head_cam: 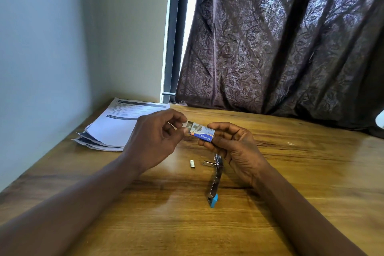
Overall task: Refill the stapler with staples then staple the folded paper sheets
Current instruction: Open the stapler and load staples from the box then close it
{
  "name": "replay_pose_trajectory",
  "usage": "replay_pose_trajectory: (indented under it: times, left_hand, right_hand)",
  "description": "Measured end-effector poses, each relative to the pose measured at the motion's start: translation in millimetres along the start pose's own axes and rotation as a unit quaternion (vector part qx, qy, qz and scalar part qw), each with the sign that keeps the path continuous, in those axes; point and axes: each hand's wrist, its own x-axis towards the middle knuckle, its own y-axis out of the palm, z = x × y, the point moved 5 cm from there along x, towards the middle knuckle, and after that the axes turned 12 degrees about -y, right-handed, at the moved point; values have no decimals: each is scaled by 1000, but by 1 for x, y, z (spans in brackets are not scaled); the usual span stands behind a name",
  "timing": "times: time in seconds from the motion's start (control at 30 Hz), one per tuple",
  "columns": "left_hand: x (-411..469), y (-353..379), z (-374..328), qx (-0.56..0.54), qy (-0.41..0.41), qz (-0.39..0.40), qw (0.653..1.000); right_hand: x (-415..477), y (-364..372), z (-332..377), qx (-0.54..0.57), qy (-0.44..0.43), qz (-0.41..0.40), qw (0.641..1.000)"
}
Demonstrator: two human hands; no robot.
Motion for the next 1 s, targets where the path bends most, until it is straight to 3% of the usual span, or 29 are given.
replay_pose_trajectory:
  times: [0.2,0.4,1.0]
  left_hand:
    - [0,-2,0,-35,-35,-3,999]
    - [-1,-2,-4,-16,-17,5,1000]
    - [0,2,3,-18,-107,39,993]
  right_hand:
    - [0,0,1,10,3,-8,1000]
    - [0,-1,1,13,8,-7,1000]
    - [-2,-1,0,-22,9,5,1000]
